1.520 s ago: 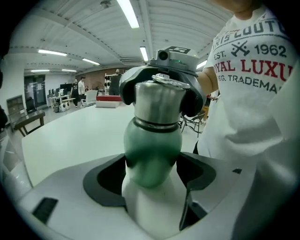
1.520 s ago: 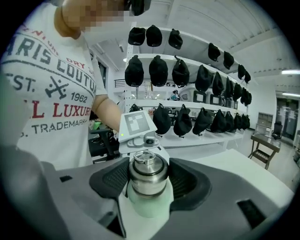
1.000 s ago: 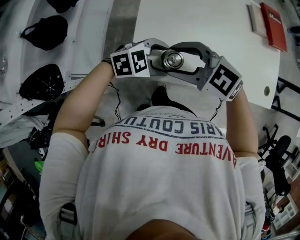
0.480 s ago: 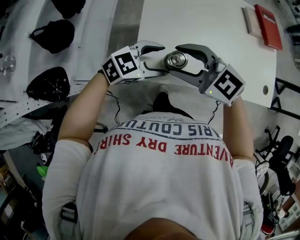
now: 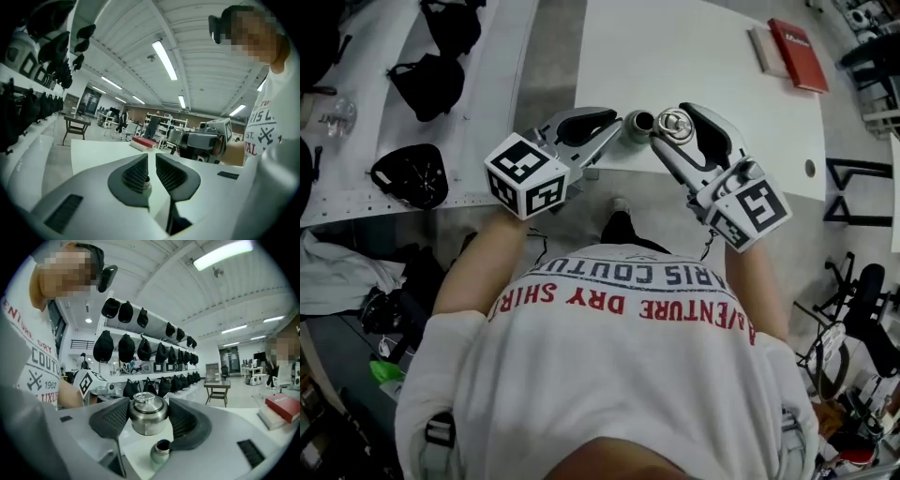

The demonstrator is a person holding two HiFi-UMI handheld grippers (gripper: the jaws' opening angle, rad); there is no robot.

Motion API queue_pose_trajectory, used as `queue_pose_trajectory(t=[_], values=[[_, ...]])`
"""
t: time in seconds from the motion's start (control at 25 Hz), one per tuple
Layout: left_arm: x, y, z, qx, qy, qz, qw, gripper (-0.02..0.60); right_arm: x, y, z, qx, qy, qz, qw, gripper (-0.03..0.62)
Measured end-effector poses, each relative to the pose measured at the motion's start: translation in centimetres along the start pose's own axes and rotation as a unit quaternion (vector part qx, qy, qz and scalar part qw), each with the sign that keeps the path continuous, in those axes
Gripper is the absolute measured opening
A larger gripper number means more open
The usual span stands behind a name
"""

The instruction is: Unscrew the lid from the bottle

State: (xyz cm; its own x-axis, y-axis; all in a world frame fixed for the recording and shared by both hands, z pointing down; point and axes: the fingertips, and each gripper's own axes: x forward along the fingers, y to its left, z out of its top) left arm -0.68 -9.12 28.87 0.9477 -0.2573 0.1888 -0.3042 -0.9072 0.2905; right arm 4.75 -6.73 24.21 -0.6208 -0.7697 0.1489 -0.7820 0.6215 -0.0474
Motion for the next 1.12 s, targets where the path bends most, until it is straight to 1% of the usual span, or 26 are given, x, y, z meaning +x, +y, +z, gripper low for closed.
queue_pose_trajectory(t=[0.08, 0.16, 0.24, 0.32, 0.4, 0.52, 0.72, 0.92, 1.12], values=[[-1.6, -1.4, 1.2, 0.002, -0.015, 0.011, 0.9998, 0.056, -0.9, 1.3, 1.3, 0.009, -0.018, -0.021, 1.000, 0.262], [-3.0, -2.8, 2.2, 0.020, -0.020, 0.027, 0.9992, 0.043, -2.0, 2.9, 2.3, 0.021, -0.033, -0.032, 0.999, 0.262], [-4.1, -4.4, 3.1, 0.032, -0.026, 0.033, 0.9986, 0.040, -3.1, 4.3, 2.9, 0.032, -0.040, -0.040, 0.998, 0.262], [-5.1, -6.2, 3.6, 0.040, -0.033, 0.021, 0.9985, 0.038, -3.8, 5.8, 3.2, 0.035, -0.040, -0.043, 0.998, 0.262], [-5.9, -7.8, 3.4, 0.051, -0.029, 0.006, 0.9982, 0.038, -4.3, 7.3, 3.5, 0.031, -0.042, -0.044, 0.998, 0.262], [-6.7, -9.5, 3.4, 0.078, -0.024, 0.001, 0.9967, 0.037, -5.0, 8.7, 4.1, 0.026, -0.056, -0.055, 0.997, 0.262], [-7.5, -10.2, 4.1, 0.087, -0.028, -0.002, 0.9958, 0.034, -5.7, 9.5, 4.7, 0.026, -0.069, -0.074, 0.995, 0.262], [-8.1, -9.9, 4.0, 0.082, -0.031, 0.001, 0.9962, 0.034, -6.2, 9.5, 4.7, 0.030, -0.075, -0.087, 0.993, 0.262], [-8.2, -9.7, 3.9, 0.092, -0.024, 0.005, 0.9954, 0.034, -5.9, 9.6, 4.6, 0.033, -0.076, -0.090, 0.992, 0.262]])
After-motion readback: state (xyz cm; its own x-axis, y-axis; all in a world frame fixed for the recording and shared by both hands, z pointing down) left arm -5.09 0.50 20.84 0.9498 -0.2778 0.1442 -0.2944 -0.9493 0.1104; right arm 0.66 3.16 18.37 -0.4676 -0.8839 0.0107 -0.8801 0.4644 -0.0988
